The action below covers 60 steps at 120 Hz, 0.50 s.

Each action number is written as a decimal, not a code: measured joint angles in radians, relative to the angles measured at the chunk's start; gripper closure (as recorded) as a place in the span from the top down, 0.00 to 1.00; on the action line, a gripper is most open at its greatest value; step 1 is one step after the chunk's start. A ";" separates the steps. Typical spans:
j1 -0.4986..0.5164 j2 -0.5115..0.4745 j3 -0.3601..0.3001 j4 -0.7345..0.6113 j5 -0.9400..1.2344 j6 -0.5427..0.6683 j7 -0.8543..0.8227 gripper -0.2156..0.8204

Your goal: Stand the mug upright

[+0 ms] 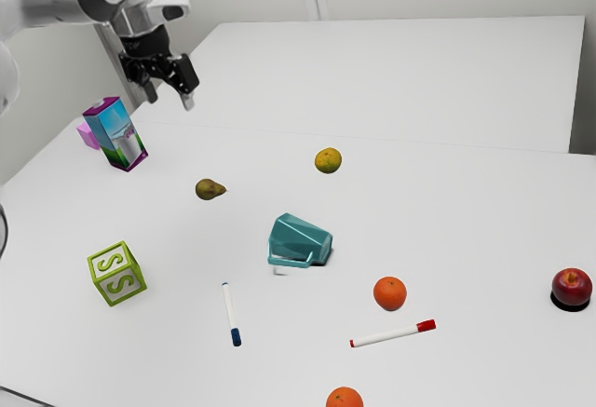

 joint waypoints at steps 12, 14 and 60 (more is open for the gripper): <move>0.003 -0.015 -0.001 -0.037 -0.007 0.018 0.013 0.79; 0.002 -0.017 0.001 -0.050 -0.014 0.021 0.015 0.79; 0.001 -0.118 0.061 -0.463 -0.484 0.108 0.043 0.79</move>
